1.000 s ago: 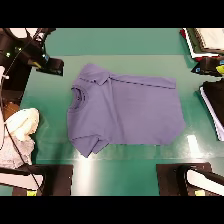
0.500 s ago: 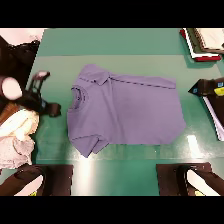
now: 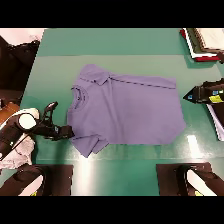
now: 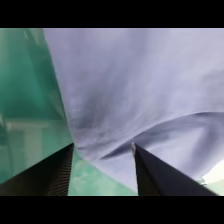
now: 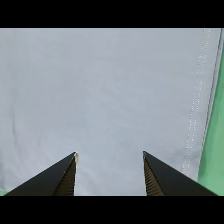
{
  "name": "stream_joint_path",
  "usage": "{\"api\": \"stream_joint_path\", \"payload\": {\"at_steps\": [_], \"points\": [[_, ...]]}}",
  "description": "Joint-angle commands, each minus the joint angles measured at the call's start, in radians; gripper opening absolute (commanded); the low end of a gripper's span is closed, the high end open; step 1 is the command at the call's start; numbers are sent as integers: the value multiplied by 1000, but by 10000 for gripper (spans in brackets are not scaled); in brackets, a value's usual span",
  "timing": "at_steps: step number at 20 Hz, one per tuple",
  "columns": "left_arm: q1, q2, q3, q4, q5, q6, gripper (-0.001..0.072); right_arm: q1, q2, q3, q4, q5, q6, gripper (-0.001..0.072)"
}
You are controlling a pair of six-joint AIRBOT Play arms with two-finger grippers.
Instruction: Fold the shirts.
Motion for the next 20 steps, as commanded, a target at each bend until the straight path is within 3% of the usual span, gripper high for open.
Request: {"api": "stream_joint_path", "payload": {"at_steps": [1, 5, 6, 7, 8, 13, 16, 20], "points": [[0, 4, -57, -26, 34, -8, 442, 0, 3, -5, 10, 0, 0, 451], [0, 4, -62, -52, 74, -13, 439, 0, 3, -5, 10, 0, 0, 451], [0, 4, -62, -66, 83, -13, 370, 0, 3, -5, 9, 4, 0, 451], [0, 4, -61, -87, 96, -12, 172, 0, 3, -5, 8, 13, 0, 451], [0, 4, -60, -111, 109, -8, 31, 0, 3, -6, 2, 24, -1, 451], [0, 5, 69, -134, 81, 72, 24, -19, 3, -147, -24, 109, -2, 451], [-1, 5, 167, -134, 53, 129, 25, -126, 3, -304, -26, 100, -2, 451], [-1, 4, 206, -134, 65, 139, 25, -306, 2, -477, 19, 45, 5, 451]]}}
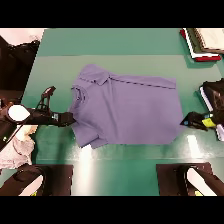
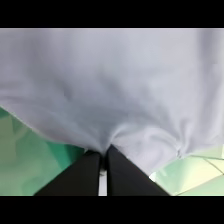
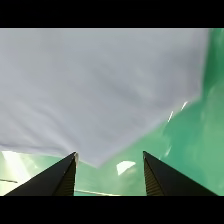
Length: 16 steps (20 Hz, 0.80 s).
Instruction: Fold the shirts.
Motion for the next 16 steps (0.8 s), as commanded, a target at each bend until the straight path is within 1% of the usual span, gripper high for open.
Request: {"api": "stream_joint_path", "payload": {"at_steps": [1, 2, 6, 10, 11, 12, 16], "points": [[0, 0, 35, -3, 0, 34, 25, -122, 0, -155, 76, -55, 5, 451], [0, 0, 36, -3, -1, 36, 25, -127, 0, -188, 102, -81, 4, 451], [0, 0, 36, -3, -1, 37, 25, -126, 0, -261, 103, -168, 5, 450], [0, 0, 36, -6, -1, 37, 25, -127, 0, -262, 119, -214, 6, 447], [0, 0, 36, -8, -1, 37, 25, -127, -1, -262, 129, -225, 6, 431], [0, 0, 35, -10, -2, 37, 24, -126, 0, -262, 130, -235, 6, 431], [1, 0, 36, -21, -1, 37, 25, -126, -1, -262, 129, -247, 5, 429]]}}
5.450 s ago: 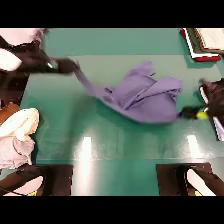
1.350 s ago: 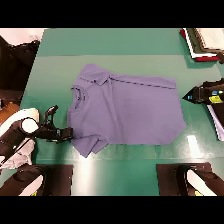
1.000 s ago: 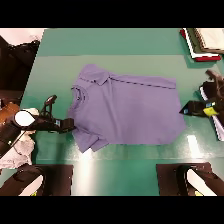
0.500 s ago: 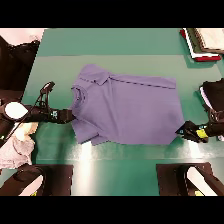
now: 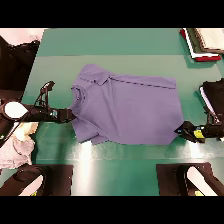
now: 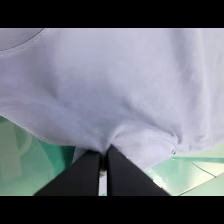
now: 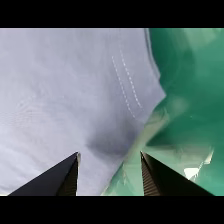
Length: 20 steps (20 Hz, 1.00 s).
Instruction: Fold the shirts.
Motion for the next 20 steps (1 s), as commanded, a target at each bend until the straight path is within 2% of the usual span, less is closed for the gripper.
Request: {"api": "stream_joint_path", "payload": {"at_steps": [1, 2, 4, 5, 6, 8, 11, 13, 16, 20], "points": [[0, 0, 1, -8, 0, 1, 25, 0, -3, -2, 7, -29, 0, 417], [0, 0, 1, -9, 0, 1, 25, 0, -15, -2, 14, -29, -3, 323], [0, 0, 0, -14, -3, 1, 25, 0, -59, -2, 60, -26, -35, 307], [0, 0, 1, -15, -6, 1, 25, 0, -75, -1, 80, -23, -63, 239], [0, 0, 1, -15, -10, 1, 25, 0, -83, 6, 84, -13, -80, 97], [1, 1, 2, -16, -7, 1, 24, -1, -64, 39, 81, 20, -89, 16], [0, 2, 99, -14, -11, 0, 24, -1, 51, 163, 94, 54, -86, 18], [0, 2, 262, -13, -8, 2, 24, -1, 122, 286, 192, 33, -63, 18], [1, 2, 614, 22, -5, 15, 24, -1, 193, 522, 341, -39, -63, 17], [0, 2, 1122, 97, 1, 53, 24, -1, 184, 963, 344, -31, -62, 17]]}}
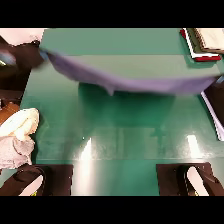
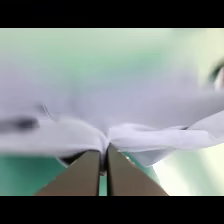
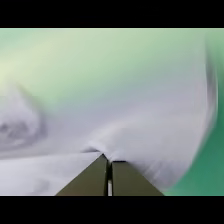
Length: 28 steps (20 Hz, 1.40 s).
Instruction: Fold the shirts.
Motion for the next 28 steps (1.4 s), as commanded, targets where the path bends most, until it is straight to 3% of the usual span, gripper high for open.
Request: {"api": "stream_joint_path", "payload": {"at_steps": [1, 6, 10, 15, 20, 24, 28], "points": [[1, 0, 437, 71, 7, 25, 24, -1, -7, 376, 43, -6, 9, 17], [1, 2, 786, 85, 7, 25, 24, -1, -117, 852, 34, 80, 51, 17], [1, -1, 748, 83, -55, 24, 24, -1, -180, 1008, 31, 209, 116, 16], [1, -37, 394, 125, -65, 24, 24, -1, -195, 737, -146, 352, 196, 16], [1, -266, 156, 152, -185, 17, 24, 9, -374, 509, -188, 481, 223, 16], [1, -492, 130, 152, -154, 25, 25, 108, -539, 385, -282, 387, 211, 15], [1, -622, 130, 153, 36, 25, 24, 204, -697, 365, -308, 116, 152, 16]]}}
